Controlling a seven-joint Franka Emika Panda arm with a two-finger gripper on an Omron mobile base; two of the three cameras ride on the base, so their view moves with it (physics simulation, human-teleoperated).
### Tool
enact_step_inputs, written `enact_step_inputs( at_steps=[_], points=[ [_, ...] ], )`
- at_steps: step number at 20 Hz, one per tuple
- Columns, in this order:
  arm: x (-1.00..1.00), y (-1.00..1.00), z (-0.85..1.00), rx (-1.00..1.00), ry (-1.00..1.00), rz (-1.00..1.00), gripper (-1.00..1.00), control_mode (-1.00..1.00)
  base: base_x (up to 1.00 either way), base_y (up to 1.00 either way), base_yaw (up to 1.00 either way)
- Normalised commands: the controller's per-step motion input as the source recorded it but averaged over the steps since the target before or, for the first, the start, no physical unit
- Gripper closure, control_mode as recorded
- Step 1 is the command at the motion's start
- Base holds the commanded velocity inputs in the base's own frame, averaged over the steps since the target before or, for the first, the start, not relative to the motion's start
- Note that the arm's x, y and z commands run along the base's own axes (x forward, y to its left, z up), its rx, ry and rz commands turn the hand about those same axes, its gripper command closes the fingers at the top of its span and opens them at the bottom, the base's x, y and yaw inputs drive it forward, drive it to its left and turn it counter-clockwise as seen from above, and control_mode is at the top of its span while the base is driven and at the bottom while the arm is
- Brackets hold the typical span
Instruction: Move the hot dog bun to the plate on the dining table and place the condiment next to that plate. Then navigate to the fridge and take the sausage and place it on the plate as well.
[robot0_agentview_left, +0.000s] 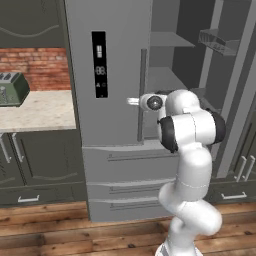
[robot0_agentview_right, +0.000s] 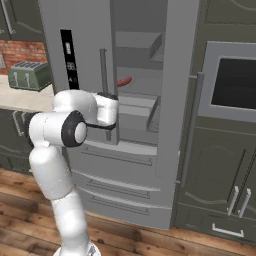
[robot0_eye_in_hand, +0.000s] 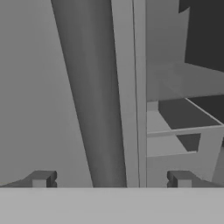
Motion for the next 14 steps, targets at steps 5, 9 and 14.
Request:
enact_step_inputs(
  at_steps=[5,9,14],
  points=[
    [0.66,0.11,0.00,0.00,0.08,-0.03,-1.00,-1.00,0.00,0.00,0.00],
    [0.54,0.06,0.00,0.00,0.10,-0.05,1.00,-1.00,0.00,0.00,0.00],
    [0.18,0.00,0.00,0.00,0.15,-0.06,1.00,-1.00,0.00,0.00,0.00]
  ],
)
